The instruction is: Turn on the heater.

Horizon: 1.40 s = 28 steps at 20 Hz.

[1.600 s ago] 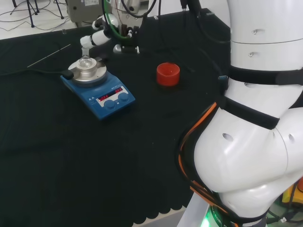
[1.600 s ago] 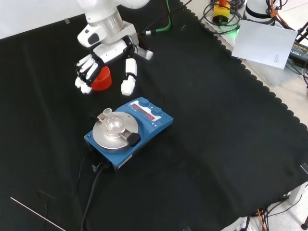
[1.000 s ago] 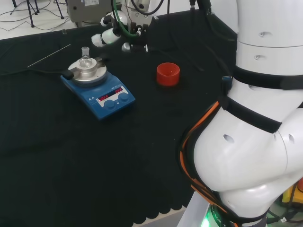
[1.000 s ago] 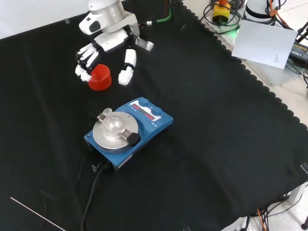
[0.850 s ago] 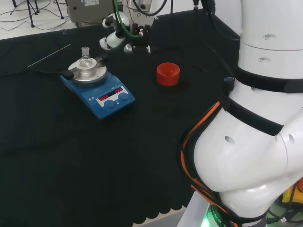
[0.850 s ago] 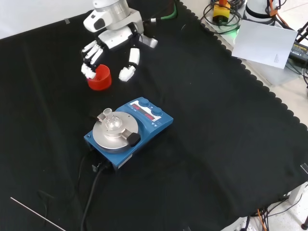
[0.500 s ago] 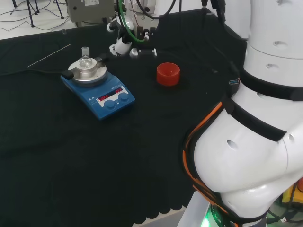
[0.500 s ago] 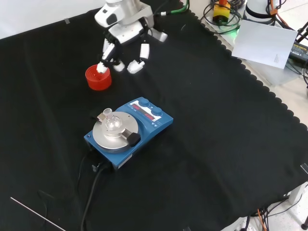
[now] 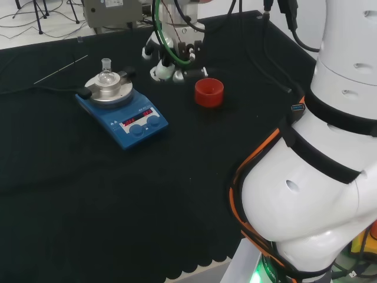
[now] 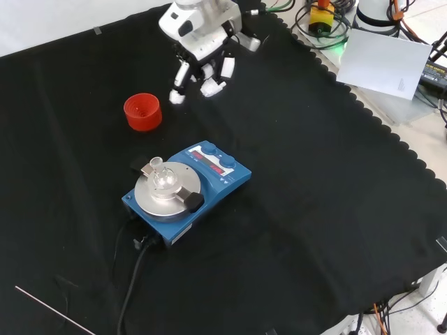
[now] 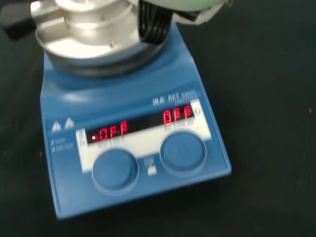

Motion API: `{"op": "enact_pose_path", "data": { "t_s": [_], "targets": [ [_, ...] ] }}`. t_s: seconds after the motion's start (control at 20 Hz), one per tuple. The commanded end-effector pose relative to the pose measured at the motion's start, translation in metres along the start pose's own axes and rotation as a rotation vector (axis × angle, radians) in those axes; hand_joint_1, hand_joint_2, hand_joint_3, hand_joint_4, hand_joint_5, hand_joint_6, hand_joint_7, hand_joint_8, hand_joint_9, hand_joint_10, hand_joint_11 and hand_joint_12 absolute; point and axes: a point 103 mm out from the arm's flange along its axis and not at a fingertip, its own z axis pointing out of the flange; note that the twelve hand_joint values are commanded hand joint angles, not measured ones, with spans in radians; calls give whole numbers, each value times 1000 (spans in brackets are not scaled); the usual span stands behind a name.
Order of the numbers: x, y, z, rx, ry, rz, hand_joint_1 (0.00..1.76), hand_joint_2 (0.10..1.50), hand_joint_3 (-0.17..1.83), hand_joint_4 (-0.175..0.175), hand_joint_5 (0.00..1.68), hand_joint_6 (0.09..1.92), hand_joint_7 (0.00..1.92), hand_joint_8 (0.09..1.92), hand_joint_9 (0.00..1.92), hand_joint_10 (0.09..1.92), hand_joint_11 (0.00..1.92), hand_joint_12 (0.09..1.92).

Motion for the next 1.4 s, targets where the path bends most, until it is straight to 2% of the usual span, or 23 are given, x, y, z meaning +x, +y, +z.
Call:
{"op": "enact_pose_path", "data": {
  "t_s": [0.05, 0.25, 0.45, 0.6, 1.0, 1.4],
  "targets": [
    [5, -16, 8, 146, 4, -32, 1419, 738, 936, -86, 610, 509, 1830, 1595, 1907, 1434, 1918, 1473],
    [14, -19, 18, 258, -41, -63, 1484, 704, 1032, -82, 491, 629, 1876, 1616, 1920, 1505, 1913, 1524],
    [26, -21, 32, 359, -92, -81, 1492, 698, 1046, -68, 395, 614, 1881, 1621, 1920, 1515, 1911, 1528],
    [34, -23, 40, 405, -124, -93, 1493, 697, 1052, -56, 337, 593, 1881, 1625, 1920, 1520, 1910, 1528],
    [43, -35, 55, 436, -187, -103, 1493, 690, 1073, -47, 303, 557, 1873, 1643, 1920, 1526, 1905, 1526],
    [38, -44, 67, 494, -209, -94, 1496, 688, 1078, -46, 297, 540, 1872, 1643, 1920, 1525, 1904, 1524]
  ]
}}
